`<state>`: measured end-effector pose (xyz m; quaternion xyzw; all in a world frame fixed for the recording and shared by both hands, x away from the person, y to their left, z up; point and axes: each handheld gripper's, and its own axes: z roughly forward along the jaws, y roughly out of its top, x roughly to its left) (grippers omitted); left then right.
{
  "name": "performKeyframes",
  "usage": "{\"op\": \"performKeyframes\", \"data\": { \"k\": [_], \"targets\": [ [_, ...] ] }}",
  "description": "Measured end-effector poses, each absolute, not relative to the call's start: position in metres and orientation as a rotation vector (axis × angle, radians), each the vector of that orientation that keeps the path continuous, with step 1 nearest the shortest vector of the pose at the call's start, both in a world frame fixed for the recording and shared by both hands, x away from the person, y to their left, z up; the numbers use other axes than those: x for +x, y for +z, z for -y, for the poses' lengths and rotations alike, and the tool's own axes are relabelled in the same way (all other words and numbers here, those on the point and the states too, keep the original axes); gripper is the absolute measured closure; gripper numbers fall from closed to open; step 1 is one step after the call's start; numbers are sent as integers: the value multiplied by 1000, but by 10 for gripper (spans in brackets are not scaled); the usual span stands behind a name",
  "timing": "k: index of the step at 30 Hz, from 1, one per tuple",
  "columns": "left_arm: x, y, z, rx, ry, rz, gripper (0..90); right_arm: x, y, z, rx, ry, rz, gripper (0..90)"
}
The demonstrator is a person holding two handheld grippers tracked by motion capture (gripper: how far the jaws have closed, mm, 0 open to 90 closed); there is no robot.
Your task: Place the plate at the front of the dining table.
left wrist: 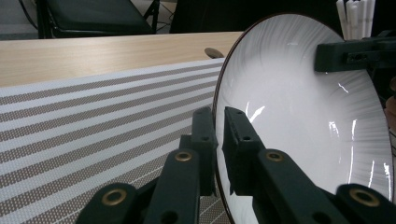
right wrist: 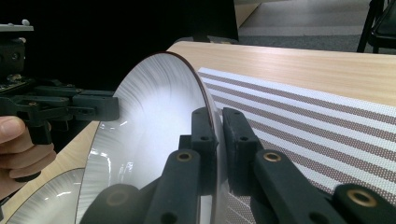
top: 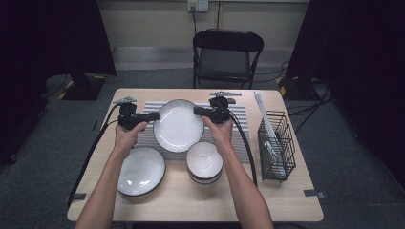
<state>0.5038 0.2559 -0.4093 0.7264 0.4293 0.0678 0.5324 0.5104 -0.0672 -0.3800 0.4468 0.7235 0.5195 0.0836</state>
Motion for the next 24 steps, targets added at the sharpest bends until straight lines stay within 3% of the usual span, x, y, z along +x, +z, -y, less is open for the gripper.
{"op": "performKeyframes", "data": {
  "k": [24],
  "targets": [
    [471, -435, -295, 1748, 186, -1075, 588, 525, -392, 85, 1426, 1490, -2103, 832]
  ]
}}
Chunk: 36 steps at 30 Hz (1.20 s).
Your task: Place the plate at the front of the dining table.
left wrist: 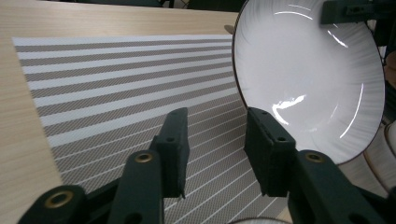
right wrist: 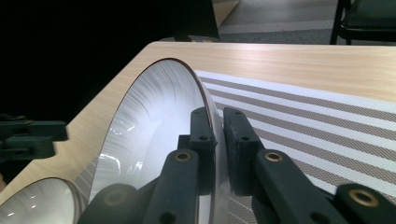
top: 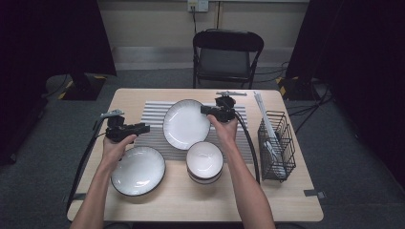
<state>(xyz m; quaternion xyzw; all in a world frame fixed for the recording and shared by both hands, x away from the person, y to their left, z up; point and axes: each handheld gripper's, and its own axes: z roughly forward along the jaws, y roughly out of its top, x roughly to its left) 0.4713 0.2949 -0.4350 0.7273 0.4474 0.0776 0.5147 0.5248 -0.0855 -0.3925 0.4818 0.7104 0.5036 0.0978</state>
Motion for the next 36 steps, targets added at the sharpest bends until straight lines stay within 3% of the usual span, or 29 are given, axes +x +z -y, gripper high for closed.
{"op": "performKeyframes", "data": {
  "k": [11, 36],
  "targets": [
    [458, -437, -305, 1811, 224, -1068, 476, 536, -405, 87, 1472, 1467, -2095, 828],
    [450, -443, -335, 1778, 244, -1125, 463, 555, -431, 75, 1466, 1389, -2171, 823]
  ]
}}
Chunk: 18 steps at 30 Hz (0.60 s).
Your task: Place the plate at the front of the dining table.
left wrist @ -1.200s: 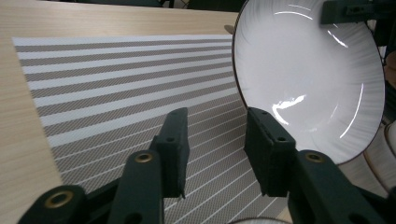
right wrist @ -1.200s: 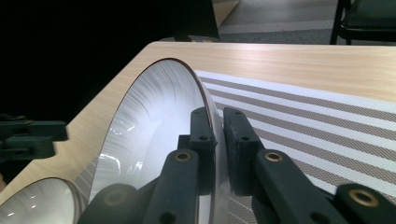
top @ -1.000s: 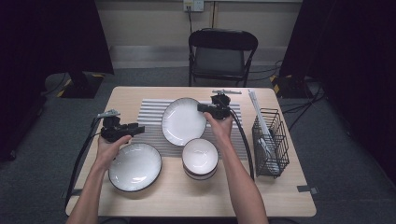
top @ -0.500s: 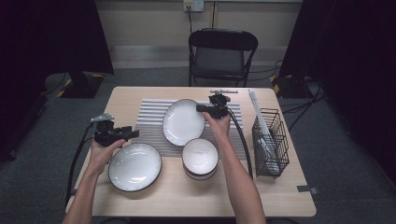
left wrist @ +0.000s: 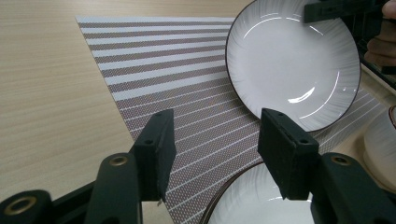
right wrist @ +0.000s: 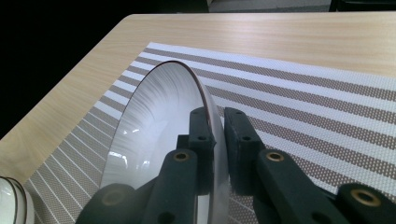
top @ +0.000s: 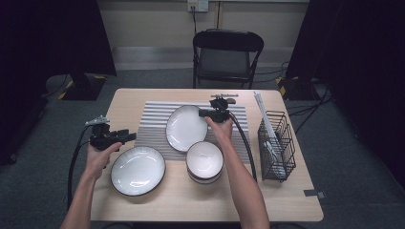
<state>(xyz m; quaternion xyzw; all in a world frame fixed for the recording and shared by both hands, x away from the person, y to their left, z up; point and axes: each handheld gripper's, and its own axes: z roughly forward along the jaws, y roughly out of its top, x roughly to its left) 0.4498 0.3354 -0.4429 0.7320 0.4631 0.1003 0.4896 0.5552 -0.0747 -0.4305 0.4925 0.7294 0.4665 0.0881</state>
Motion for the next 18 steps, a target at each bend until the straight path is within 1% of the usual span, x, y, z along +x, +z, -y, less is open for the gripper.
{"op": "performKeyframes", "data": {
  "k": [4, 8, 18],
  "targets": [
    [449, -442, -336, 1771, 255, -1119, 465, 556, -435, 78, 1473, 1387, -2166, 831],
    [448, -441, -337, 1776, 255, -1121, 465, 560, -439, 79, 1454, 1312, -2194, 844],
    [448, -443, -345, 1762, 249, -1138, 464, 564, -452, 87, 1507, 1294, -2178, 841]
  ]
}}
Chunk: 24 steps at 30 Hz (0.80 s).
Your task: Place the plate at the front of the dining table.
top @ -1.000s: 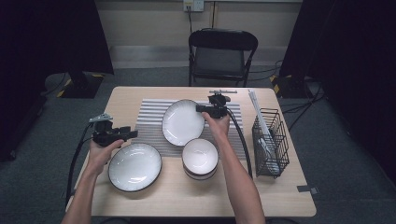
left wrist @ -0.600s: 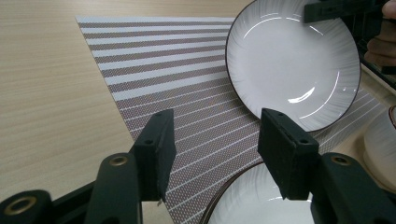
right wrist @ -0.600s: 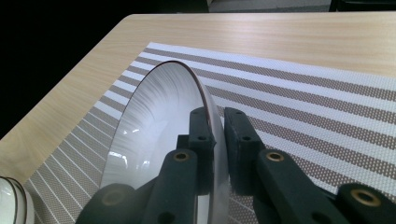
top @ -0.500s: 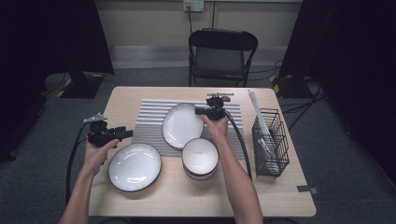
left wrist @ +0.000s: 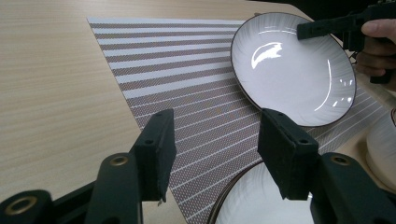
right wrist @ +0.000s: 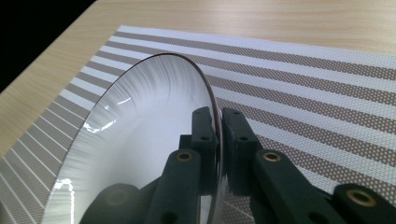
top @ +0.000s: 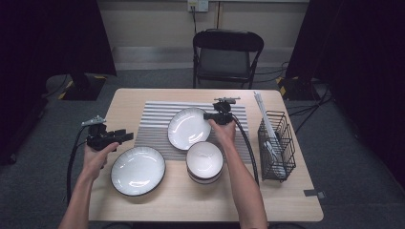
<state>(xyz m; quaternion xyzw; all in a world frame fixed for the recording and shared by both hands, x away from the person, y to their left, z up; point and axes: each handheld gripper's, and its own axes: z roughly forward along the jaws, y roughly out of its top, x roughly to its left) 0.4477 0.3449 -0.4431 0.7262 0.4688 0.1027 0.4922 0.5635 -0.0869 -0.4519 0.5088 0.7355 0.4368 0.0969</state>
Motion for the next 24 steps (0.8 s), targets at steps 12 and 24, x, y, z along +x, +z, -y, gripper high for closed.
{"op": "performKeyframes", "data": {
  "k": [12, 24],
  "targets": [
    [448, -444, -346, 1772, 251, -1147, 465, 562, -469, 94, 1536, 1169, -2188, 796],
    [449, -446, -345, 1779, 240, -1149, 465, 547, -481, 102, 1553, 1136, -2162, 740]
  ]
}}
